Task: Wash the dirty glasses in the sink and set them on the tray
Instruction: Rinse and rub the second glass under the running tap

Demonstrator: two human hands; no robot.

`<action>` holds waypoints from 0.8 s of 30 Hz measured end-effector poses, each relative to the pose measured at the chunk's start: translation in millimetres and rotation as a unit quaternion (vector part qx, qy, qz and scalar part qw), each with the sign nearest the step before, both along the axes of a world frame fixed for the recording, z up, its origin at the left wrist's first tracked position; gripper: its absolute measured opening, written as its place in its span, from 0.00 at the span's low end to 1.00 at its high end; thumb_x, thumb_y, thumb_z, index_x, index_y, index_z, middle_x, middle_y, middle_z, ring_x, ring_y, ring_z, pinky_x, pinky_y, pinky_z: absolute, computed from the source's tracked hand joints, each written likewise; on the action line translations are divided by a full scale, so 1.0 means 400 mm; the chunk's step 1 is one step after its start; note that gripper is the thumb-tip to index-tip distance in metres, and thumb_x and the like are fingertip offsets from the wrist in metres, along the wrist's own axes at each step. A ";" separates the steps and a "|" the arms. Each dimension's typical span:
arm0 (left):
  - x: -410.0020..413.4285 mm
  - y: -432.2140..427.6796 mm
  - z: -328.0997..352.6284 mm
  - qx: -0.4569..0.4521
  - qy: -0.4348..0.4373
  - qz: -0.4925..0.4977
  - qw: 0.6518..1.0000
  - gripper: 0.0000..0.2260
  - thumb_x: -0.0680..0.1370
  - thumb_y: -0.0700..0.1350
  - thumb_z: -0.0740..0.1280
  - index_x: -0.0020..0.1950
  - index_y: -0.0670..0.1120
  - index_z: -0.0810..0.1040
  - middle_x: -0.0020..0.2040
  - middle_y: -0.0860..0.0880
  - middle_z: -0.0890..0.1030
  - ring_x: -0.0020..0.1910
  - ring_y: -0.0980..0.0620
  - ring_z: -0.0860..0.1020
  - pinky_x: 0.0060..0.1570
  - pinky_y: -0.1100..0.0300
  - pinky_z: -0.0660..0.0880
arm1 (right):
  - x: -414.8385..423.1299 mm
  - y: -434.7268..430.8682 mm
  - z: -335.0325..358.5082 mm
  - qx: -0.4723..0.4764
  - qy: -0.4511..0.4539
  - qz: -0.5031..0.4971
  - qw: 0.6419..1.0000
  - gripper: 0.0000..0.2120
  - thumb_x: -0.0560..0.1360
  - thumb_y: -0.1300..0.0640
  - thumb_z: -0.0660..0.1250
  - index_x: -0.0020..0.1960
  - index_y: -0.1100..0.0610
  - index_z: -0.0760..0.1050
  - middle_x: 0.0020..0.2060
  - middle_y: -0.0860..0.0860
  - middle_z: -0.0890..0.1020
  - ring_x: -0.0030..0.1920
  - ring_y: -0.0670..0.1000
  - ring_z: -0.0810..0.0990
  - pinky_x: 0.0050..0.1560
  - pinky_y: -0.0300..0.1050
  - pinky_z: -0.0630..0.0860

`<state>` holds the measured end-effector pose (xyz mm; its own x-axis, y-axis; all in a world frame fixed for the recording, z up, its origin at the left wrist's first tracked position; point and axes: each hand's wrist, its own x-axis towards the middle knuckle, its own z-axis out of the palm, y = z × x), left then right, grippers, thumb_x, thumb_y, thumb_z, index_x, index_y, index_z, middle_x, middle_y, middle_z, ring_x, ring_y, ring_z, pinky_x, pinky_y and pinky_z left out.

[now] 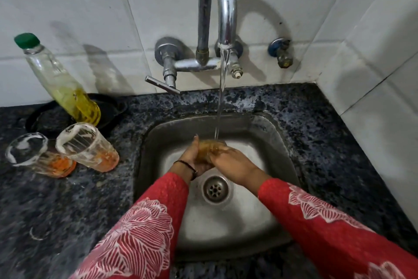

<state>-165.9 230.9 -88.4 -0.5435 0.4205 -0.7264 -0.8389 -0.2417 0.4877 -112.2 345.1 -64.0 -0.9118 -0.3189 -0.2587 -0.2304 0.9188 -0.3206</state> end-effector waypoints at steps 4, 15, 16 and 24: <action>0.017 0.028 0.001 0.065 0.019 0.098 0.993 0.26 0.81 0.57 0.49 0.43 0.42 0.79 0.32 0.44 0.84 0.35 0.49 0.83 0.43 0.55 0.74 | -0.042 -0.058 0.018 -0.151 0.019 -0.244 0.958 0.12 0.75 0.65 0.59 0.55 0.59 0.78 0.54 0.58 0.81 0.56 0.59 0.79 0.55 0.48 0.74; -0.026 0.016 0.027 0.016 -0.003 -0.005 1.000 0.32 0.80 0.59 0.51 0.36 0.38 0.83 0.33 0.41 0.84 0.36 0.45 0.82 0.47 0.54 0.74 | 0.005 0.001 -0.058 -0.040 0.083 -0.035 0.995 0.12 0.73 0.68 0.59 0.54 0.60 0.76 0.51 0.59 0.79 0.54 0.58 0.78 0.58 0.53 0.75; -0.025 0.018 0.023 0.031 0.004 0.010 0.999 0.32 0.80 0.59 0.51 0.36 0.38 0.84 0.34 0.41 0.84 0.35 0.47 0.83 0.48 0.54 0.74 | -0.003 -0.016 -0.047 -0.114 0.072 -0.085 0.987 0.14 0.73 0.69 0.59 0.54 0.57 0.74 0.52 0.56 0.78 0.54 0.54 0.77 0.59 0.51 0.74; -0.032 0.031 0.040 -0.053 0.020 0.025 0.998 0.17 0.80 0.54 0.58 0.37 0.45 0.72 0.23 0.49 0.78 0.26 0.54 0.78 0.32 0.64 0.75 | 0.014 -0.105 0.025 -0.376 0.029 -0.282 0.882 0.13 0.73 0.72 0.60 0.47 0.57 0.76 0.42 0.52 0.73 0.45 0.49 0.72 0.48 0.45 0.69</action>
